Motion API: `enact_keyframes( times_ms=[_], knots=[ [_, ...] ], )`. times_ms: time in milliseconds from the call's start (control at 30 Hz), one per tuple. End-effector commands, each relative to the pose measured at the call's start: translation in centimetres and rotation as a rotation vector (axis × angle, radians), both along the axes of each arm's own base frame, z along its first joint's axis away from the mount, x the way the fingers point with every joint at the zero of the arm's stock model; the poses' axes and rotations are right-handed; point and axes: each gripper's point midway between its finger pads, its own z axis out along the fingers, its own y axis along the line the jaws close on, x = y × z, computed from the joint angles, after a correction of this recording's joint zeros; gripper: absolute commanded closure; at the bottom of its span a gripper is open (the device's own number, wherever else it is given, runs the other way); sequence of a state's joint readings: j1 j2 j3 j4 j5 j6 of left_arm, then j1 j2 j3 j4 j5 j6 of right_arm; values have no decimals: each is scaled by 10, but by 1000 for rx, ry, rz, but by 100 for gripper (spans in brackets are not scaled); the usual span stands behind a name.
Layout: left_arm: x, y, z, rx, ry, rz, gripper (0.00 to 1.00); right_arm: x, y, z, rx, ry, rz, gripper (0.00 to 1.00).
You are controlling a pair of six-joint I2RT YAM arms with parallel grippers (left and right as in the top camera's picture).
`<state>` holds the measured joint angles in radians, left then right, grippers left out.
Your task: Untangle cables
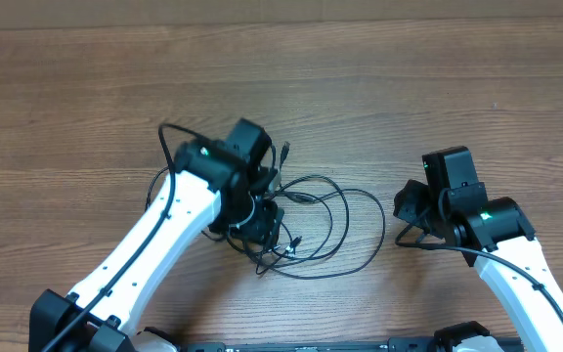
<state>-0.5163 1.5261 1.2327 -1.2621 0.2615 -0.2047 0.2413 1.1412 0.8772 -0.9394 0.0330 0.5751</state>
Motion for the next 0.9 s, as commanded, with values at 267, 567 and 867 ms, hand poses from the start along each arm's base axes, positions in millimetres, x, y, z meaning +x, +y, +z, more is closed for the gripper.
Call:
enact_keyframes(
  times_ms=[267, 567, 867],
  knots=[
    [-5, -1, -62, 1, -42, 29, 65, 7, 6, 11, 44, -33, 8, 54],
    [51, -50, 24, -291, -211, -20, 96, 7, 6, 11, 44, -34, 8, 54],
    [112, -26, 278, -474, -782, -42, 96, 18, 57, 34, 243, -138, 277, 51]
  ],
)
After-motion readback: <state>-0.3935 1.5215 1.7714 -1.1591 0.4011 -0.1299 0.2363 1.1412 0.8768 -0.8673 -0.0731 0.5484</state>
